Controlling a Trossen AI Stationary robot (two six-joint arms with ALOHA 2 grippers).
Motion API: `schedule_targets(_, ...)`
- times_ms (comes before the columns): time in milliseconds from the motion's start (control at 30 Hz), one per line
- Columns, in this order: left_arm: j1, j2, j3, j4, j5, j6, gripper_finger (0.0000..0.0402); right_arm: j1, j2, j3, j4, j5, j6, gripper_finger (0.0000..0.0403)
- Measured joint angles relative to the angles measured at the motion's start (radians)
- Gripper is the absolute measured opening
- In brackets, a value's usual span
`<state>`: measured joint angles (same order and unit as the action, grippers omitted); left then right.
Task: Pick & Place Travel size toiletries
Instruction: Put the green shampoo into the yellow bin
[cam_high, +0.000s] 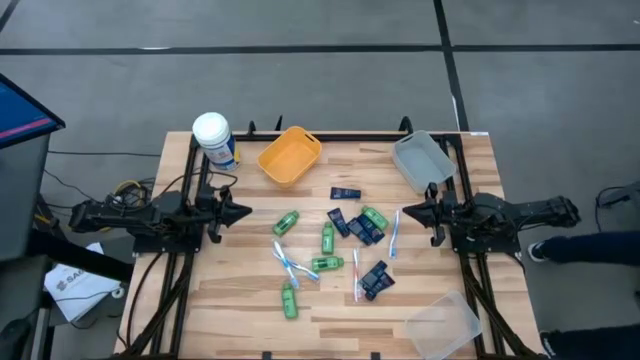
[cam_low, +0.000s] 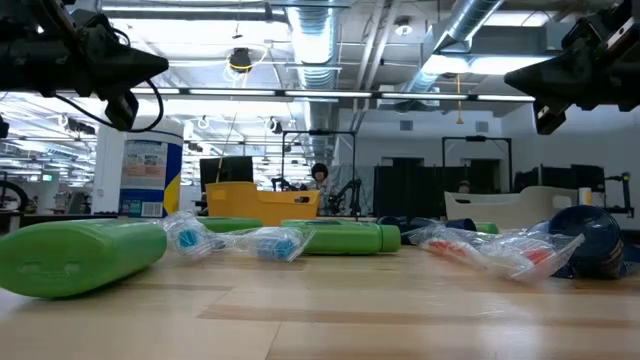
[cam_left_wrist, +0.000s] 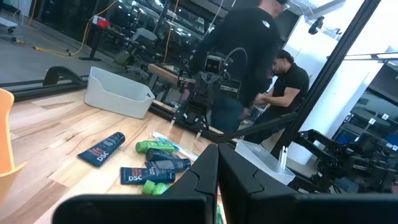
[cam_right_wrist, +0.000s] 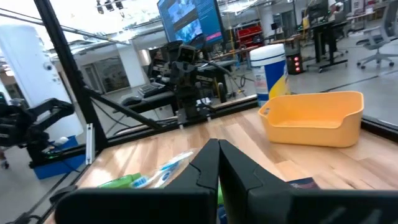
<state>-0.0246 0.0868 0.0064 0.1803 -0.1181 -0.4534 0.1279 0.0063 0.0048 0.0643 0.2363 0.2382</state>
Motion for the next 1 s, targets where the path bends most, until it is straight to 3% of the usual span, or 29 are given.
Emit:
schedule_targets(200,0.000,0.000,0.000,0.097,0.000,0.000,0.0001,-0.002,0.000,0.000,0.000,0.000,-0.001,0.0000)
schedule_targets(433,-0.001,0.001,0.000,0.328,-0.021,-0.028,0.0001,-0.010,0.000,0.000,0.000,0.000,-0.003,0.0000)
schedule_targets(633,-0.001,0.048,0.020,0.499,-0.113,-0.216,0.0001,-0.021,0.000,0.000,-0.003,0.001,-0.003,0.0000)
schedule_targets(833,-0.004,0.268,0.232,0.503,-0.071,-0.249,0.0001,-0.022,0.000,0.000,-0.013,0.001,-0.010,0.0000)
schedule_targets(1000,-0.004,0.534,0.455,0.471,0.068,-0.063,0.0004,-0.022,0.000,0.000,-0.013,0.001,-0.010,0.0000)
